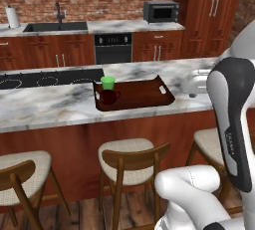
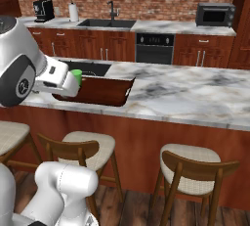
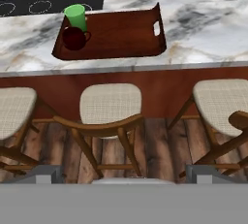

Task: There is a tray on the dining counter. Grab the cup, mug, and pitcher and place them on the tray. The pitcher may be placed next to the tray if it cannot fit the tray.

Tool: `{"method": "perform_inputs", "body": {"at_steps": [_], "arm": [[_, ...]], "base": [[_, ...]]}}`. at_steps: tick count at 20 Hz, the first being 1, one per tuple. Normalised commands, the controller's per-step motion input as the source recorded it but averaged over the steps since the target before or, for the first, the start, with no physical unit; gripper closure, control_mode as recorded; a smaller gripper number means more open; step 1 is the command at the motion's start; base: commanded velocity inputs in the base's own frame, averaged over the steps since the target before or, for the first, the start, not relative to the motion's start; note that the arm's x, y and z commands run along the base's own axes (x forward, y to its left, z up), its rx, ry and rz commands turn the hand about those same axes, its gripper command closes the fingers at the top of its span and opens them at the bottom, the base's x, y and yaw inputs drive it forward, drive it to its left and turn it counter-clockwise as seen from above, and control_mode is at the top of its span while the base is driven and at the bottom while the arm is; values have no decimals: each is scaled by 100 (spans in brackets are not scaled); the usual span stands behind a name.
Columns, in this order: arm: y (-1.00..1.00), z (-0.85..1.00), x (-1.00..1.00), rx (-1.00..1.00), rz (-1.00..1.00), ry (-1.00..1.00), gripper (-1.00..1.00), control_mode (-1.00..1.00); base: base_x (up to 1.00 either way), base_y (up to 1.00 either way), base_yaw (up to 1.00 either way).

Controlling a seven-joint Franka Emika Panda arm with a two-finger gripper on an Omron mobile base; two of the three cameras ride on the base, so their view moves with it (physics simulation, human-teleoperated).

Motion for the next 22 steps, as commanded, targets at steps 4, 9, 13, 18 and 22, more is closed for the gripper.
{"method": "perform_inputs", "body": {"at_steps": [4, 9, 13, 18, 22], "arm": [[6, -13, 0, -14, 5, 0, -100, -100], [12, -15, 0, -17, 5, 0, -100, -100], [0, -2, -1, 2, 0, 0, -100, -100], [0, -6, -1, 9, 0, 0, -100, -100], [0, -3, 0, 8, 0, 0, -100, -100]], "base": [[0, 0, 0], [0, 0, 0], [0, 0, 0], [0, 0, 0], [0, 0, 0]]}}
